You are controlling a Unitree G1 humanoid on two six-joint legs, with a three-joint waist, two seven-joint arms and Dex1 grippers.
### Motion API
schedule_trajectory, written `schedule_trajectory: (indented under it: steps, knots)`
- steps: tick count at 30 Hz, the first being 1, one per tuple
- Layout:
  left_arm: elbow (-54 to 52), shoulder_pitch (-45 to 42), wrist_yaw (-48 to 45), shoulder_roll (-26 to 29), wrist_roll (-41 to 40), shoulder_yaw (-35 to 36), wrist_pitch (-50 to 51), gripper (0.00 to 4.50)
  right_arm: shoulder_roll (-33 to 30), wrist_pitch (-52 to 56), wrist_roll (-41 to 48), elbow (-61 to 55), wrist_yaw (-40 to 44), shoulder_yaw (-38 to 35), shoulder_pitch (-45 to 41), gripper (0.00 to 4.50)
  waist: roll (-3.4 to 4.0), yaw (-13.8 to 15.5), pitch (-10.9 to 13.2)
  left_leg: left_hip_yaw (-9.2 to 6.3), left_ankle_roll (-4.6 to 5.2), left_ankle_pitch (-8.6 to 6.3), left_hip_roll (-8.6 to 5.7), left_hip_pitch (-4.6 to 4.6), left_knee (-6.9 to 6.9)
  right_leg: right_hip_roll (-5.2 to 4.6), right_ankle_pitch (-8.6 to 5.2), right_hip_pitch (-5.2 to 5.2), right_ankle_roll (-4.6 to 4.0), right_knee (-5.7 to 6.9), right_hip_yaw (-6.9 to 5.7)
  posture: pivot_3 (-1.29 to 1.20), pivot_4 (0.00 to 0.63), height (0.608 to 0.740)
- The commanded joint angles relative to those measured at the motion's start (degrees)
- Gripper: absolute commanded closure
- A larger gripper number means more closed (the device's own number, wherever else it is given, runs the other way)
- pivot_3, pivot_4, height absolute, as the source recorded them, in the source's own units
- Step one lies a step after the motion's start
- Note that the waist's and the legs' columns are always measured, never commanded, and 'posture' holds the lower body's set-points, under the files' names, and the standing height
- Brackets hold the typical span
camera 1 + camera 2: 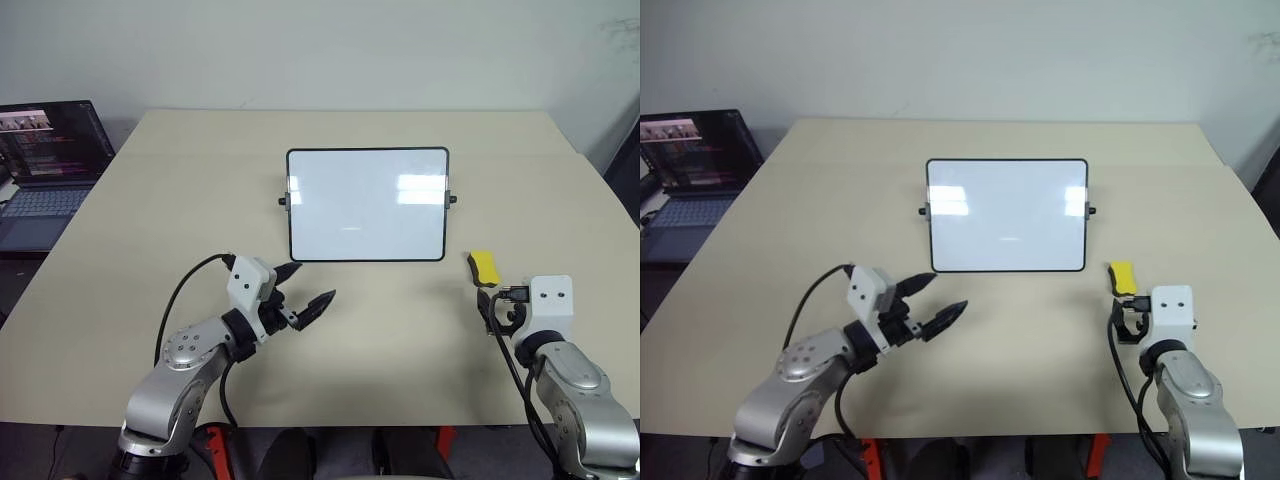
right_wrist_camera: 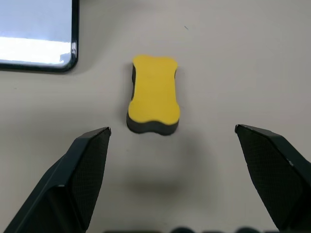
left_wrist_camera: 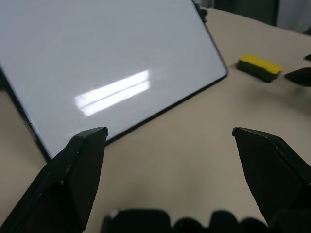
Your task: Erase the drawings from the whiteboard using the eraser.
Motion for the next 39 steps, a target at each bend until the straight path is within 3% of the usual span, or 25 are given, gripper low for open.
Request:
schedule_trajectory:
  steps: [1, 10, 25, 39]
  knots:
    - [-3.77, 1.11, -3.66, 1.86, -4.85, 1.07, 1.50, 0.00, 0.31, -2.07, -0.22, -3.23, -0.46, 0.15, 0.81, 0.03, 0.00, 0.00, 0.00, -0.01, 0.00, 0.00, 0.00, 0.01, 0.00, 0.00, 0.00, 0.01, 0.00, 0.00, -0.01, 0.00, 0.150, 0.740]
    - [-0.74, 8.15, -0.33, 1.90, 1.31, 4.43, -6.32, 0.00, 1.05, -7.85, -1.01, -4.78, -0.38, 0.48, 6.54, 0.03, 0.01, 0.00, -0.01, -0.01, 0.00, 0.00, 0.00, 0.02, -0.01, 0.01, -0.01, 0.01, -0.01, -0.01, 0.01, 0.00, 0.150, 0.740]
    - [6.87, 13.00, 23.47, -10.49, 22.15, 6.14, -22.48, 0.00, 5.16, -21.88, 0.65, -2.82, 0.29, -0.12, 12.78, 0.03, -0.01, 0.18, -0.02, -0.04, 0.01, -0.01, 0.00, 0.04, -0.02, 0.01, -0.02, 0.04, -0.02, -0.01, -0.01, 0.00, 0.150, 0.740]
    - [12.51, 16.11, 26.75, -13.69, 26.09, 5.31, -30.32, 0.00, 6.39, -23.92, 2.67, -2.89, -0.23, -2.81, 13.48, 0.03, -0.01, 0.16, -0.03, -0.04, 0.02, -0.01, 0.00, 0.05, -0.02, 0.00, -0.02, 0.05, -0.02, 0.00, -0.03, 0.00, 0.150, 0.740]
